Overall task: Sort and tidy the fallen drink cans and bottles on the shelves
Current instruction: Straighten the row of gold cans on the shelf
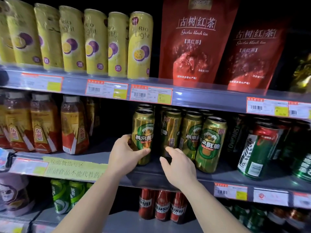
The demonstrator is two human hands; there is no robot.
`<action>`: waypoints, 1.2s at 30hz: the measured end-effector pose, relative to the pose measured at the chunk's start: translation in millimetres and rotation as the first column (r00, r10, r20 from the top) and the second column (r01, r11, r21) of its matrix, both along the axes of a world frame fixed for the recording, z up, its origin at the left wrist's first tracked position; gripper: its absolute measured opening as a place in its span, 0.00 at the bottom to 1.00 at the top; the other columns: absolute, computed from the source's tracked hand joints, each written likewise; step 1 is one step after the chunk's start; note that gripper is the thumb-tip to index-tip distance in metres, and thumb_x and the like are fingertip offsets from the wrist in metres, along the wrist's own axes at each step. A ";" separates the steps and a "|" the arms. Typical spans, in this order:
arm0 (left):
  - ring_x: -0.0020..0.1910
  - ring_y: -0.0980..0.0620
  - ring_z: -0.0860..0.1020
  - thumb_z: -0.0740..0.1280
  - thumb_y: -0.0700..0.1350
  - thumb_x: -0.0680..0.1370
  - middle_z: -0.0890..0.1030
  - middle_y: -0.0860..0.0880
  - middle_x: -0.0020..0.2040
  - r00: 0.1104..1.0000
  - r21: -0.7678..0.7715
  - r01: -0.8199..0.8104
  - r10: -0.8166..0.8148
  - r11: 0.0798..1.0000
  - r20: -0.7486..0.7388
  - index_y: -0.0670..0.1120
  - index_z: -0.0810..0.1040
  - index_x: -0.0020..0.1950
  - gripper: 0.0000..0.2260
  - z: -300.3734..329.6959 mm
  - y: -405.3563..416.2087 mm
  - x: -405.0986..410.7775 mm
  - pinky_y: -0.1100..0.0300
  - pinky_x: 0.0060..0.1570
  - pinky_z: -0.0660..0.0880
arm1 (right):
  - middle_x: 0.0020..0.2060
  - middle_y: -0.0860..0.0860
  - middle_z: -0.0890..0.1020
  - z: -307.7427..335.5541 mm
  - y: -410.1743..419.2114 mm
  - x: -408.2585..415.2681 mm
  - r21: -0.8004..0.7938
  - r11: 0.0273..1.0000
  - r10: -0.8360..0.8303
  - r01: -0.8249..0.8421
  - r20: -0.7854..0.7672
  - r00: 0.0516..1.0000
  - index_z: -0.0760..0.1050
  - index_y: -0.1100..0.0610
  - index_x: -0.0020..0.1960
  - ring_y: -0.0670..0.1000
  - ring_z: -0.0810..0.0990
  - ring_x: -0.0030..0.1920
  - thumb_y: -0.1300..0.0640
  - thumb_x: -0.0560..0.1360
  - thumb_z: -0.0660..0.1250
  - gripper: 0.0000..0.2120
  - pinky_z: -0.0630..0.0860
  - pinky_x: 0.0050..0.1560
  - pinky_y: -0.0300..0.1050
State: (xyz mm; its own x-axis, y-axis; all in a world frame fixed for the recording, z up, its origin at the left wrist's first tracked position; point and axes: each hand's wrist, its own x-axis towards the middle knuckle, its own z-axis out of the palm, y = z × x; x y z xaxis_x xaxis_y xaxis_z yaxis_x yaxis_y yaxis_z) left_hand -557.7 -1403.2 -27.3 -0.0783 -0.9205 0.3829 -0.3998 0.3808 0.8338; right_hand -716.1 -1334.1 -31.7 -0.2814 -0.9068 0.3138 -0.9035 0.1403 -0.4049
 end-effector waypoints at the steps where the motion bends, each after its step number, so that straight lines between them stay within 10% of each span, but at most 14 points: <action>1: 0.48 0.57 0.78 0.79 0.51 0.67 0.81 0.55 0.49 1.000 0.004 0.001 -0.001 1.000 -0.004 0.49 0.76 0.61 0.25 0.1 0.5 -0.1 0.68 0.41 0.71 | 0.70 0.46 0.70 -1.2 0.7 -0.7 0.006 1.000 -0.001 0.001 -0.002 1.000 0.63 0.47 0.74 0.52 0.74 0.65 0.44 0.81 0.56 0.23 0.72 0.60 0.47; 8: 0.55 0.53 0.78 0.80 0.53 0.65 0.80 0.51 0.58 1.000 -0.007 -0.013 0.013 1.000 -0.004 0.47 0.71 0.67 0.34 0.4 6.3 -14.1 0.60 0.52 0.74 | 0.53 0.40 0.77 -7.1 10.8 -2.7 -0.304 0.953 0.054 -0.007 0.147 0.988 0.77 0.47 0.59 0.45 0.78 0.53 0.52 0.78 0.64 0.11 0.74 0.48 0.39; 14: 0.59 0.51 0.76 0.79 0.52 0.66 0.78 0.49 0.61 0.999 -0.016 -0.029 0.029 0.999 -0.023 0.44 0.69 0.68 0.35 2.7 12.9 -36.9 0.61 0.52 0.72 | 0.43 0.45 0.71 -8.5 29.2 -31.6 -0.721 0.630 -0.118 0.288 0.278 0.953 0.72 0.55 0.46 0.52 0.74 0.45 0.61 0.68 0.75 0.13 0.74 0.45 0.48; 17: 0.60 0.50 0.76 0.80 0.52 0.66 0.78 0.48 0.62 0.999 -0.023 -0.038 0.038 0.999 -0.006 0.44 0.69 0.68 0.36 4.0 13.0 -41.4 0.60 0.54 0.71 | 0.55 0.54 0.73 -5.6 34.8 -52.7 -0.650 0.620 -0.218 0.441 0.397 0.892 0.70 0.58 0.62 0.58 0.73 0.56 0.57 0.66 0.78 0.28 0.73 0.57 0.57; 20: 0.62 0.49 0.75 0.79 0.52 0.66 0.77 0.48 0.64 0.999 -0.032 -0.036 0.036 0.999 0.011 0.44 0.69 0.69 0.36 5.6 12.9 -41.9 0.61 0.54 0.69 | 0.67 0.54 0.72 -1.7 34.5 -73.5 -0.336 0.807 -0.330 0.486 0.427 0.842 0.58 0.51 0.74 0.58 0.70 0.66 0.46 0.66 0.77 0.44 0.68 0.66 0.58; 25: 0.63 0.49 0.74 0.79 0.51 0.67 0.76 0.48 0.65 1.000 -0.028 -0.024 0.024 0.999 0.009 0.44 0.69 0.69 0.35 5.6 14.7 -44.1 0.63 0.53 0.67 | 0.52 0.49 0.79 -1.9 33.1 -83.9 -0.159 0.885 -0.319 0.438 0.479 0.818 0.61 0.48 0.65 0.55 0.79 0.50 0.45 0.66 0.76 0.34 0.78 0.49 0.54; 36: 0.60 0.50 0.75 0.79 0.51 0.68 0.77 0.48 0.64 0.999 -0.020 -0.037 0.037 0.999 -0.014 0.44 0.69 0.70 0.35 2.9 16.2 -40.2 0.60 0.53 0.71 | 0.55 0.51 0.79 1.7 26.7 -101.2 -0.137 0.868 -0.380 0.478 0.437 0.815 0.61 0.52 0.68 0.58 0.78 0.52 0.42 0.67 0.75 0.37 0.72 0.41 0.48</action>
State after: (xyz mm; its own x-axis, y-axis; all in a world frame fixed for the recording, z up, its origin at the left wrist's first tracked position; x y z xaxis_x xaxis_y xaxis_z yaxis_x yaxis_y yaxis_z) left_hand -597.9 -1386.9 -24.4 -0.0391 -0.9147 0.4023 -0.4023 0.3830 0.8316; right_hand -817.3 -1307.4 -30.0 -0.7654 -0.5793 0.2802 -0.5370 0.3350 -0.7742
